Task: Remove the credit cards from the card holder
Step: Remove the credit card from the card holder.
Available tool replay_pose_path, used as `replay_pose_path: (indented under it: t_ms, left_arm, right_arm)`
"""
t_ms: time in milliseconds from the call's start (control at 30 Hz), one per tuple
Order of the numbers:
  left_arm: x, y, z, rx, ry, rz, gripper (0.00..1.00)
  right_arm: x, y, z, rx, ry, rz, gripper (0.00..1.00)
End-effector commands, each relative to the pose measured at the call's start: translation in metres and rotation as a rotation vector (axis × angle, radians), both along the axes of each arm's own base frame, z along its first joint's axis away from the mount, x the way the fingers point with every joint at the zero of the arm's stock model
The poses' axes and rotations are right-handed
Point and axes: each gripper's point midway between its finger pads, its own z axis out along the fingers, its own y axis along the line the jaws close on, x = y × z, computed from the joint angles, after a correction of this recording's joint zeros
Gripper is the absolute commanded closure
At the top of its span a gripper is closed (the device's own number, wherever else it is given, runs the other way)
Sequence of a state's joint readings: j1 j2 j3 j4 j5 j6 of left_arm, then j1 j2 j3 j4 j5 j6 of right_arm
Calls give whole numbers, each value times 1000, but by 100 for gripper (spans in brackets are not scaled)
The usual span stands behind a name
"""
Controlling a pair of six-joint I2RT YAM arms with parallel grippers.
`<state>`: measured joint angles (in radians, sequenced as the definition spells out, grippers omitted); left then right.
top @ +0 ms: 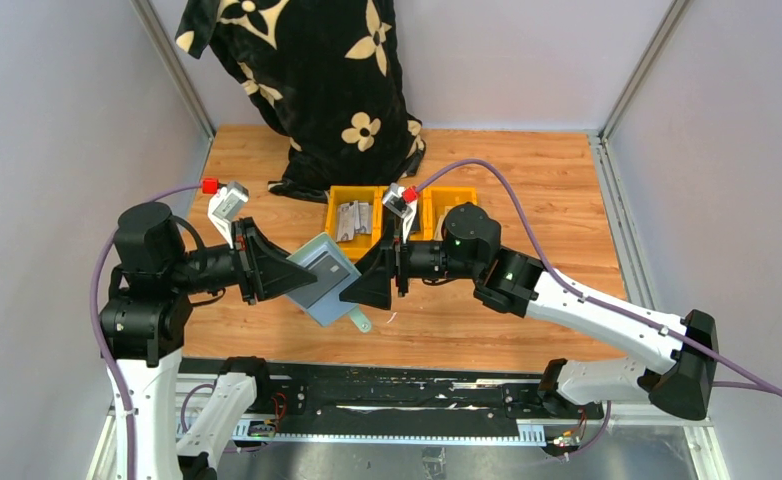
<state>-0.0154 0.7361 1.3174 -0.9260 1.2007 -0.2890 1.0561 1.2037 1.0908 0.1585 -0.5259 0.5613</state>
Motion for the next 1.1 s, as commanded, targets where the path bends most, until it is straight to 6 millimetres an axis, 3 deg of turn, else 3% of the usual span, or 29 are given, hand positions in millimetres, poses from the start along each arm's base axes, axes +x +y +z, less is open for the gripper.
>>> replay_pose_path:
  t_ms: [0, 133, 200, 233, 333, 400, 600, 867, 933, 1067]
  left_arm:
    - [-16, -3, 13, -28, -14, -48, 100]
    - [-15, -3, 13, -29, -10, -48, 100]
    - [-12, -2, 11, -22, -10, -31, 100]
    - [-9, -1, 9, -14, -15, -9, 96]
    - [-3, 1, 4, 3, -26, 28, 79]
    - [-5, 1, 3, 5, -36, 28, 73]
    - [-12, 1, 3, 5, -62, 12, 59]
    - [-7, 3, 3, 23, -92, 46, 61]
    - [-3, 6, 2, 38, -106, 83, 61]
    - [29, 27, -8, 125, -148, 306, 61]
  right_arm:
    - [-6, 3, 18, 54, -36, 12, 25]
    - [-11, 4, 20, 68, -24, 35, 42]
    - [-14, 4, 24, 85, -19, 54, 59]
    - [-16, 4, 26, 91, -12, 58, 69]
    - [-12, 2, 27, 89, -4, 31, 86]
    - [-5, 1, 27, 79, 9, -14, 97]
    - [-2, 1, 30, 77, 25, -35, 100]
    - [-4, 0, 36, 86, 28, -25, 100]
    - [-6, 0, 39, 93, 33, -13, 100]
    - [-16, -2, 49, 127, 29, 39, 100]
